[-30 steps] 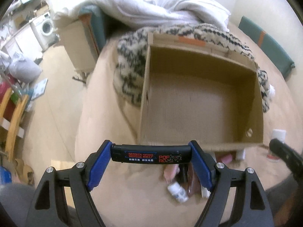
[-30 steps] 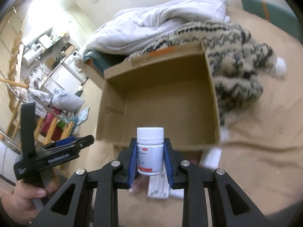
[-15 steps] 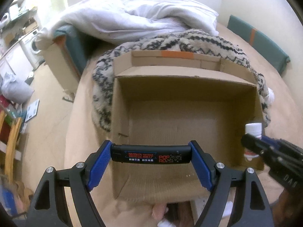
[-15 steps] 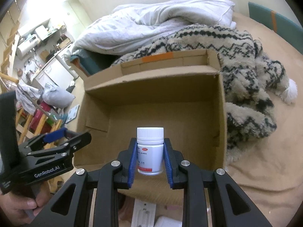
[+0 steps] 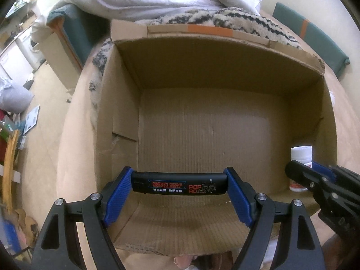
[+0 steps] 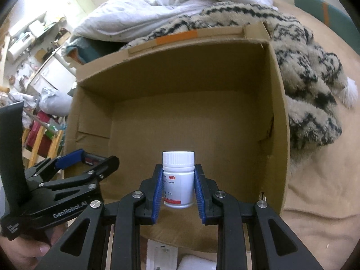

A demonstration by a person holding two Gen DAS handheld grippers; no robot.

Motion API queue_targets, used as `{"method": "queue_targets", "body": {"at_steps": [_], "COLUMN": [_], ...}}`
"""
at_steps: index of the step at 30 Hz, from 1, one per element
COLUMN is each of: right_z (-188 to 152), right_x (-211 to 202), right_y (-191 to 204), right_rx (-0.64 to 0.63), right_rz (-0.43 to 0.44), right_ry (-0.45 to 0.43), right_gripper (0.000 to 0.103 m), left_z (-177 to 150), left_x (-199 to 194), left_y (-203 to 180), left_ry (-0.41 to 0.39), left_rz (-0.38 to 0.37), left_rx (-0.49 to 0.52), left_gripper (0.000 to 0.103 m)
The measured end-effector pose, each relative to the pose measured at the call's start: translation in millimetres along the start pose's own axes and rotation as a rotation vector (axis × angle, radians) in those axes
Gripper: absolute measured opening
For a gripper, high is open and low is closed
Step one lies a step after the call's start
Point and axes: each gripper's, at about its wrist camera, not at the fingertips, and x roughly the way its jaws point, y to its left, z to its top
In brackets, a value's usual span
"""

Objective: Organize rigid objects
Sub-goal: 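Lower the tube and pill bottle into the box and open both grippers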

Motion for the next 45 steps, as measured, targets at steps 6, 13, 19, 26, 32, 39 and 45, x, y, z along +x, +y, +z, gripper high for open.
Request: {"method": "queue_targets", "body": {"at_steps": [6, 13, 19, 26, 32, 39, 45], "right_z": [0, 4, 4, 5, 9, 11, 11], "right_x": [8, 10, 11, 8, -6, -20, -36], "right_y": [-3, -3, -3, -5, -8, -2, -4], "right_rx": [0.008, 0.016, 0.021, 0.038, 0.072, 0.049, 0.055], "right_rz": [-0.018, -0.023, -0.020, 0.009, 0.068, 0.080, 0.074], "right_ry": [0.028, 0.028, 0.029, 0.031, -0.033, -0.094, -0.158], "right_gripper": [0.028, 0.028, 0.028, 0.028, 0.078, 0.096, 0.103], "left_z": [0, 0, -1, -1, 0, 0, -2], "left_x": [2, 0, -1, -8, -13, -21, -35], "left_y": [-1, -3, -1, -5, -3, 1, 6], "left_ry": [0.005, -0.003, -0.005, -0.039, -0.054, -0.068, -0.096], "left_rz": [0.004, 0.020, 0.008, -0.023, -0.029, -0.037, -0.044], "left_rx": [-0.001, -0.009, -0.020, -0.009, -0.015, -0.032, -0.039], "left_gripper": [0.079, 0.079, 0.082, 0.096, 0.098, 0.098, 0.098]}}
